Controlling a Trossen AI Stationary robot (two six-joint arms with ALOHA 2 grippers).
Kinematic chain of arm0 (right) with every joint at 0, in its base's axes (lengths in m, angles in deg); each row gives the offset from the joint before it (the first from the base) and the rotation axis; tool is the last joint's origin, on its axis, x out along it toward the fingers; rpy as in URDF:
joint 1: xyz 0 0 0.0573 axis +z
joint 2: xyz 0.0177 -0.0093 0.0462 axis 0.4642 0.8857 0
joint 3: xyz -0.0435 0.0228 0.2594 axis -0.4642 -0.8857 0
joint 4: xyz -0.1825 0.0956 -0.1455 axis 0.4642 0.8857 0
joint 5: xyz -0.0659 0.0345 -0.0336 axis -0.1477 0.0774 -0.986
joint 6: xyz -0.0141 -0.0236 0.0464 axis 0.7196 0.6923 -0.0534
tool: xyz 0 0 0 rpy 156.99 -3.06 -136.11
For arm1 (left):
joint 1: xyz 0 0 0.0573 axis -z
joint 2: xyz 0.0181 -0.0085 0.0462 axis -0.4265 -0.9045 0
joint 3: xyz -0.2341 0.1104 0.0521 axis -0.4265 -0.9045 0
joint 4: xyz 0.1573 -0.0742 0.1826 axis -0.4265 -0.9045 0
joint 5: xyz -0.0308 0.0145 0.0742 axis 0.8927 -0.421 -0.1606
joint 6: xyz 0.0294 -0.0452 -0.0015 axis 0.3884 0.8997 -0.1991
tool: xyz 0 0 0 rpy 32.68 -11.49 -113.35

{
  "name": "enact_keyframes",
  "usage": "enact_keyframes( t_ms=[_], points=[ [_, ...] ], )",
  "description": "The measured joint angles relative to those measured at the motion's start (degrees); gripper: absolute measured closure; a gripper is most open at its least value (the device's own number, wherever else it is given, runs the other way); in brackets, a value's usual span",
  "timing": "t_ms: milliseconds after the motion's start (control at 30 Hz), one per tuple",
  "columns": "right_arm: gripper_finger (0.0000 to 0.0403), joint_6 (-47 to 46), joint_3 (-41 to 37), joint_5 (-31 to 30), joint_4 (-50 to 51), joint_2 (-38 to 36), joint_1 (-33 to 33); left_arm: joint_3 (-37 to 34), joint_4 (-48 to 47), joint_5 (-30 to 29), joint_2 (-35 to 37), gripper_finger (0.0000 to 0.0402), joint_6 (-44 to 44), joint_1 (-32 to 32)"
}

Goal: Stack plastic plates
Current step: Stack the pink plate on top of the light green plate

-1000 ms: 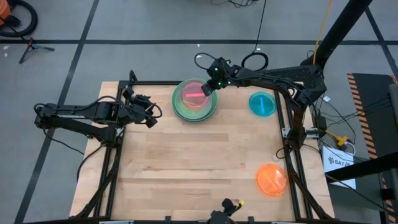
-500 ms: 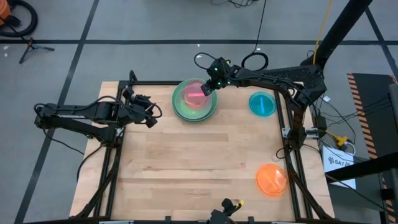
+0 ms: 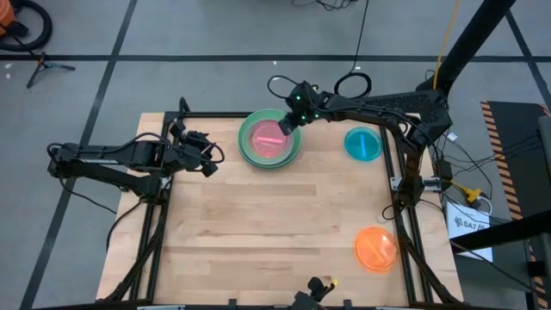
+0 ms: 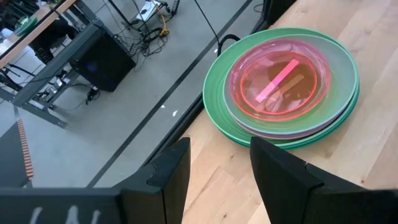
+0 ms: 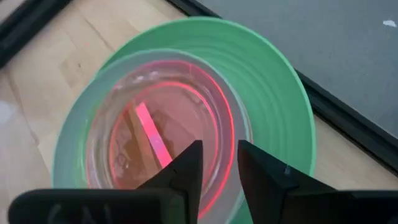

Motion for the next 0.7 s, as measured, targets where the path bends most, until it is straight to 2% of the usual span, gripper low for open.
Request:
enact_keyframes(
  t_ms=[367,500,700],
  points=[
    [0.0298,4.5,0.0,-0.2,10.8,-2.4,-0.1,0.0,-0.2,0.0,0.0,0.0229,0.7,0.0],
    [0.0298,5.2,0.0,-0.6,7.6,-1.9,1.0,0.0,-0.2,0.0,0.0,0.0229,0.7,0.0],
    [0.0298,5.9,-0.1,-0.7,-5.0,3.3,5.9,0.0,0.2,0.0,0.0,0.0229,0.3,0.0]
  ],
)
